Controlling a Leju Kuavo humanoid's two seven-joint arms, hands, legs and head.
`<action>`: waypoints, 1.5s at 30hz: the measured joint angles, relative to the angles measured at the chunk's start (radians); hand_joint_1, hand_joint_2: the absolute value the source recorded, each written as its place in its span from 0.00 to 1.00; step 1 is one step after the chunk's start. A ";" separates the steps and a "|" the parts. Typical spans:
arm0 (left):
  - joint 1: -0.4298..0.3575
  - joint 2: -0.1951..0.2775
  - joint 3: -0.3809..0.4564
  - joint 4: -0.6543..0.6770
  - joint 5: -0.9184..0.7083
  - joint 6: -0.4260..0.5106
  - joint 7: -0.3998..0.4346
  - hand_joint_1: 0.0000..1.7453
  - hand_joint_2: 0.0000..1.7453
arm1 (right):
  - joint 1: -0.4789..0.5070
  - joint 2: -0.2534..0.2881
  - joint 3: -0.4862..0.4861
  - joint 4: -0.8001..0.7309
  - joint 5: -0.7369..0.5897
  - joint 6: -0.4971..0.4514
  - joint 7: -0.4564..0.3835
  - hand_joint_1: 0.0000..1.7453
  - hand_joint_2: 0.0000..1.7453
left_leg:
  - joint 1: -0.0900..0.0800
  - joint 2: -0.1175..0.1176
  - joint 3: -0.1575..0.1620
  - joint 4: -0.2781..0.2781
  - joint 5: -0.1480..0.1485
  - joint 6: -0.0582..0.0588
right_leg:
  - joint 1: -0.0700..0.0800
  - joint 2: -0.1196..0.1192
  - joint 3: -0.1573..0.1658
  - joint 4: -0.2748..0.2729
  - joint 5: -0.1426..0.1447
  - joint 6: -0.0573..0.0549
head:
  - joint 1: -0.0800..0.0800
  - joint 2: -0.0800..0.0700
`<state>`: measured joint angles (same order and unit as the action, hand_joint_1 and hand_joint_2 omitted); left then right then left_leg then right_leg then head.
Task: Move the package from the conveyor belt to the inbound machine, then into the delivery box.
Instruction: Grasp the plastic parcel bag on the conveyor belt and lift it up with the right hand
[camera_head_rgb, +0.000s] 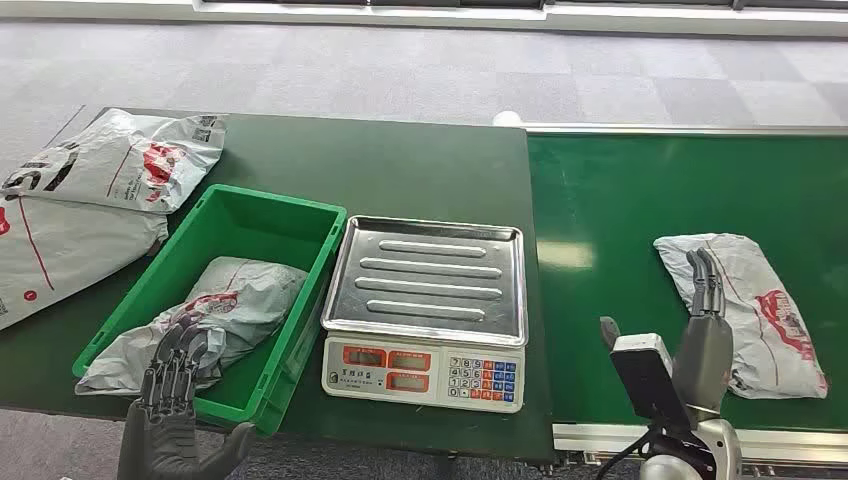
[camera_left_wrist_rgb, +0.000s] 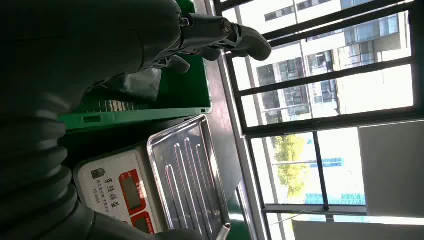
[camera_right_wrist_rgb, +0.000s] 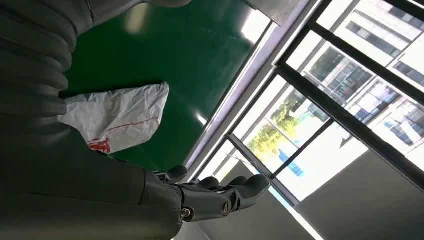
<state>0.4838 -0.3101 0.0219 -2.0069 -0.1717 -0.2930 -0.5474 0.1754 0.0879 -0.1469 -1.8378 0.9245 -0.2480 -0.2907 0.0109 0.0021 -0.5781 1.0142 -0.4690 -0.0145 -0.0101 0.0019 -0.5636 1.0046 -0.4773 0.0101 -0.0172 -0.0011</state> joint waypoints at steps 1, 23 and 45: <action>0.000 0.000 0.000 0.000 0.000 0.000 0.000 0.00 1.00 | -0.007 -0.004 -0.001 0.005 0.013 0.002 0.015 0.00 1.00 | 0.000 0.000 0.000 0.000 0.000 0.000 | 0.000 0.000 0.000 0.000 0.000 0.000 | 0.000 0.000; -0.012 0.070 -0.029 -0.001 0.067 0.017 0.073 0.00 1.00 | -0.488 -0.375 -0.317 1.047 0.310 0.099 0.495 0.00 1.00 | -0.004 -0.009 -0.006 0.001 0.006 0.007 | -0.005 -0.007 -0.004 0.000 0.005 0.007 | 0.000 0.000; 0.006 0.074 -0.022 0.007 0.077 0.072 0.064 0.00 1.00 | -0.527 -0.394 -0.399 1.236 0.225 0.128 0.427 1.00 1.00 | -0.004 -0.008 -0.009 0.001 0.005 0.009 | -0.005 -0.007 0.002 -0.003 0.006 0.010 | 0.000 0.000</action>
<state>0.4901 -0.2365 0.0004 -2.0004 -0.0948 -0.2205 -0.4830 -0.3511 -0.3057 -0.5459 -0.6019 1.1491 -0.1196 0.1364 0.0065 -0.0055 -0.5870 1.0157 -0.4636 -0.0056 -0.0153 -0.0048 -0.5614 1.0019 -0.4712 0.0200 -0.0170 -0.0011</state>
